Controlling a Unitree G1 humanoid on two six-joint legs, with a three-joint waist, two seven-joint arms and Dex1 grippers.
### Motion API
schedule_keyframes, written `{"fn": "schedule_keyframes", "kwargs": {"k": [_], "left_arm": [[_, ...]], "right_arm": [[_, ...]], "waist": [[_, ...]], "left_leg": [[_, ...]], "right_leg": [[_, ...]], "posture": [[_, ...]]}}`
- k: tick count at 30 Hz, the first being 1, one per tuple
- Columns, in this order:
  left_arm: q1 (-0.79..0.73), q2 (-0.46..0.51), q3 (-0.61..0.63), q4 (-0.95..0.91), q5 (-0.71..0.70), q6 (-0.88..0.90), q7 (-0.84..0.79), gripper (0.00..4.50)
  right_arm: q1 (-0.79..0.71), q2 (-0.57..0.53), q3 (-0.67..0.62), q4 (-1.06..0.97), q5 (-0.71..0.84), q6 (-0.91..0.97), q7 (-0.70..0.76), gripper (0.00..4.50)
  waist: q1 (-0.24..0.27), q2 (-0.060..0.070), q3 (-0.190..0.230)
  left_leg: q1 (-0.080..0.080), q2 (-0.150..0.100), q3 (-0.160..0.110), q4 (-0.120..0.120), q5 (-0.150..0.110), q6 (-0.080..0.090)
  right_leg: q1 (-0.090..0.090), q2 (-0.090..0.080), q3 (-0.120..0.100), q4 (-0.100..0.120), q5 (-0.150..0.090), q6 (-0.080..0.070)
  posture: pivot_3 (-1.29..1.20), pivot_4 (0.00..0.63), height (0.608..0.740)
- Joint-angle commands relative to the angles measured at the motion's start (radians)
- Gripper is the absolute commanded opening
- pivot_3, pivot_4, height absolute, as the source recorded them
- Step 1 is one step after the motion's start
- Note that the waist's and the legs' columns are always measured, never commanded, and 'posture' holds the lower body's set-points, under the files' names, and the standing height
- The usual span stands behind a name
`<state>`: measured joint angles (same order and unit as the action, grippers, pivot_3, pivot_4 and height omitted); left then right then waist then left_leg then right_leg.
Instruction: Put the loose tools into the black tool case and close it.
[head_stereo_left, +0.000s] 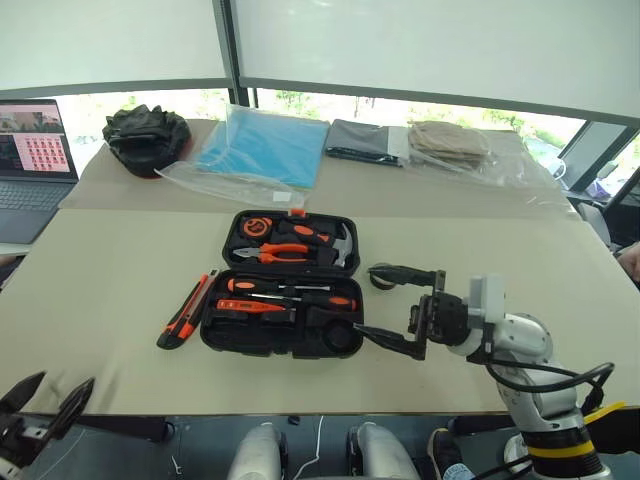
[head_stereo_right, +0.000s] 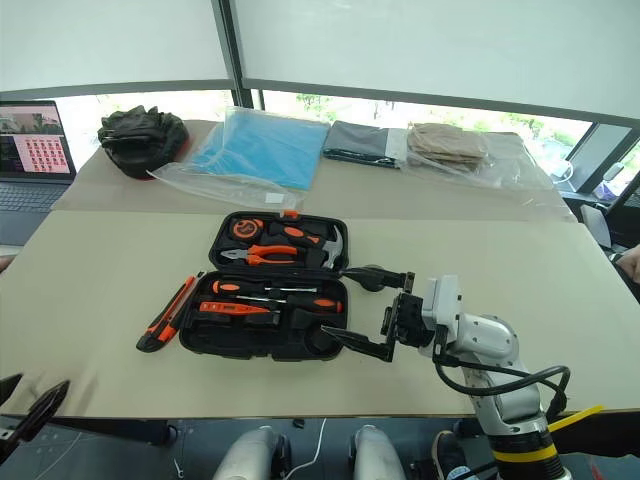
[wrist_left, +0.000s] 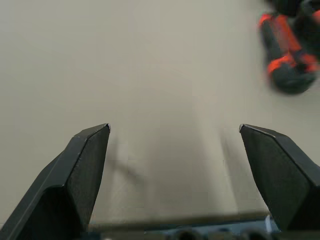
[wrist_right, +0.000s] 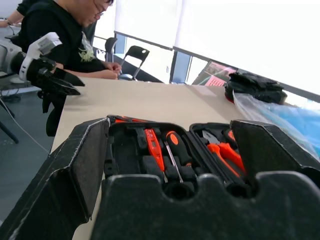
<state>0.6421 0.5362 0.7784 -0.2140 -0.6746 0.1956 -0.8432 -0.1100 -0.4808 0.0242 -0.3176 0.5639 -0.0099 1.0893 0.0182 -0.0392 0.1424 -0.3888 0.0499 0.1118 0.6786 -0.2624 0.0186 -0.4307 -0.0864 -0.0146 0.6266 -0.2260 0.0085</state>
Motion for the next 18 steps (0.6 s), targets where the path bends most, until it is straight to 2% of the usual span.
{"fn": "schedule_keyframes", "kwargs": {"k": [1,4,6,10,16,18], "left_arm": [[-0.068,0.083,-0.071,-0.145,-0.043,0.17,0.093,4.47],[-0.128,0.135,-0.155,-0.186,-0.02,0.299,0.169,4.47],[-0.158,0.138,-0.201,-0.192,-0.01,0.314,0.169,4.47],[-0.245,0.159,-0.302,-0.169,0.029,0.373,0.2,4.47],[-0.366,0.168,-0.397,-0.098,0.124,0.421,0.263,4.47],[-0.383,0.157,-0.394,-0.074,0.137,0.408,0.267,4.06]], "right_arm": [[-0.01,-0.017,-0.005,-0.027,0.055,0.039,0.027,4.5],[-0.004,-0.018,0.012,-0.044,0.047,0.03,0.04,4.5],[-0.004,0.0,0.018,-0.044,0.036,0.02,0.025,4.5],[0.0,0.017,0.024,-0.043,0.02,0.014,0.007,4.5],[0.016,0.025,0.02,-0.048,0.006,0.007,-0.014,4.5],[0.025,0.022,0.015,-0.055,0.007,0.008,-0.023,4.5]], "waist": [[0.0,-0.001,0.0],[-0.004,-0.001,-0.001],[-0.014,0.0,0.0],[-0.026,0.0,0.0],[-0.008,0.001,0.001],[-0.007,0.001,0.001]], "left_leg": [[0.0,0.0,0.0,0.0,0.0,0.0],[0.0,-0.001,0.0,0.0,0.001,0.002],[0.0,0.0,0.001,0.0,0.005,0.009],[0.0,0.002,0.001,-0.001,0.002,0.007],[0.001,0.002,0.0,-0.001,0.002,0.006],[0.001,0.002,0.001,-0.001,0.002,0.006]], "right_leg": [[0.0,0.0,0.0,0.0,0.0,0.0],[0.005,0.001,0.0,0.0,0.004,-0.006],[0.005,0.002,0.001,0.0,0.004,-0.006],[0.005,0.007,0.003,0.0,0.006,-0.002],[0.004,0.009,0.002,0.003,0.005,-0.004],[0.005,0.007,0.002,0.002,0.005,-0.004]], "posture": [[0.0,0.15,0.74],[0.0,0.15,0.74],[0.0,0.15,0.74],[0.0,0.15,0.74],[0.0,0.15,0.74],[0.0,0.15,0.74]]}}
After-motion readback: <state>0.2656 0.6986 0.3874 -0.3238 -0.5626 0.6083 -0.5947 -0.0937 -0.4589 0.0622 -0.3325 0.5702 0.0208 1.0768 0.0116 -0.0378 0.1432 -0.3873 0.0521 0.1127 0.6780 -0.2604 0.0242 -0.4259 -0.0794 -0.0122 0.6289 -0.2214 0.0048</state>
